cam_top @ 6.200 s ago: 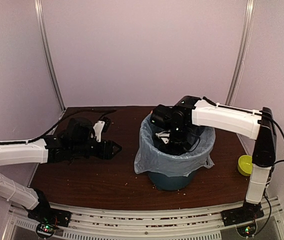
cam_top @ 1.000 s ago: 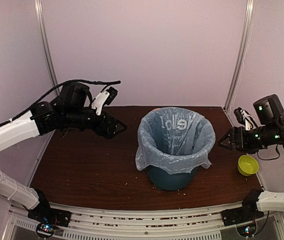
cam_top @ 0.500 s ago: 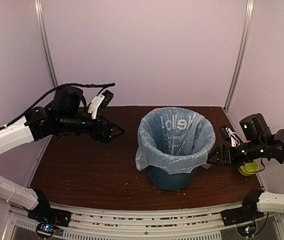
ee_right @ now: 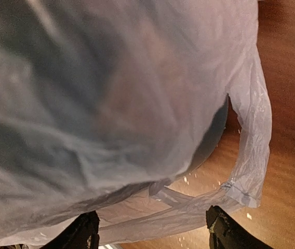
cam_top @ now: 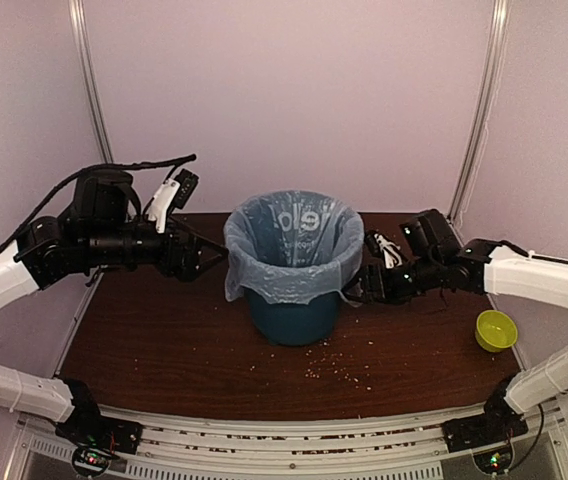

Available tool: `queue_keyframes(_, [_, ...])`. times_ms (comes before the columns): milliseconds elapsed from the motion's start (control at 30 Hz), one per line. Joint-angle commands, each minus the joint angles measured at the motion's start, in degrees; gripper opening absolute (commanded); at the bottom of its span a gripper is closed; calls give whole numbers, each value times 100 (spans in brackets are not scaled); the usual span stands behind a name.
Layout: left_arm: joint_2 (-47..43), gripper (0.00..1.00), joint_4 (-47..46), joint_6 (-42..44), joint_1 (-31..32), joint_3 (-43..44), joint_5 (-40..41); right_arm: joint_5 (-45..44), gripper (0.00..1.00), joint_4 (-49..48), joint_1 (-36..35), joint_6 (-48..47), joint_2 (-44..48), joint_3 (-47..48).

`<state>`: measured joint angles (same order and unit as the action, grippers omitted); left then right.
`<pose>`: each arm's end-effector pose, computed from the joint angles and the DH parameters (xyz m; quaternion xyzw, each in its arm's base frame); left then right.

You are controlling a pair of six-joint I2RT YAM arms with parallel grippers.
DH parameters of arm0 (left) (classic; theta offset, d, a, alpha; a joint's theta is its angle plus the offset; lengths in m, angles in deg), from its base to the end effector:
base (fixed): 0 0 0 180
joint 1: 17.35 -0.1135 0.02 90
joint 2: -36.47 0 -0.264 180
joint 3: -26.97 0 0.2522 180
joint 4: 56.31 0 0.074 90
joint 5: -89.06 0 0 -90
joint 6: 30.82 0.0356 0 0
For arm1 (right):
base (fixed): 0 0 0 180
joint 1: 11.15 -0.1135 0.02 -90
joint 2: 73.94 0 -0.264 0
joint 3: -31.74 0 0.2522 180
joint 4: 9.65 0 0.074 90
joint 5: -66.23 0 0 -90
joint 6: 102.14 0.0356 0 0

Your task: Put the trash bags into the trash bin

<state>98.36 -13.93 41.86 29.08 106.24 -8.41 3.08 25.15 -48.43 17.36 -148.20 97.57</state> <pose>0.1589 -0.1737 0.3755 0.2454 0.8058 -0.3298 0.4263 0.2090 0.1793 0.2582 -0.1525 0.8845 0.3904 0.2051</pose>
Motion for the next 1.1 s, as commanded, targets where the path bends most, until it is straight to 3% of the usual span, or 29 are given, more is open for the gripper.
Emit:
queue_keyframes(0, [-308,91,111,-117,-37,-145,389,-204,71,-973,-41,-179,-927,1023])
queue_keyframes(167, [-467,91,202,-210,-37,-271,698,-324,71,-846,-35,-316,-1082,1246])
queue_keyframes(500, [-356,98,0,-458,-37,-547,2130,-1406,76,84,101,-517,228,786])
queue_keyframes(733, [105,98,-405,-325,-171,-262,3098,-3342,85,848,141,-711,373,1691])
queue_keyframes(867, [360,98,-567,-140,-370,145,3552,-4538,100,973,150,-814,363,2348])
queue_keyframes(1067, [635,98,-687,459,-711,803,3929,-5724,100,1171,151,-984,205,3330])
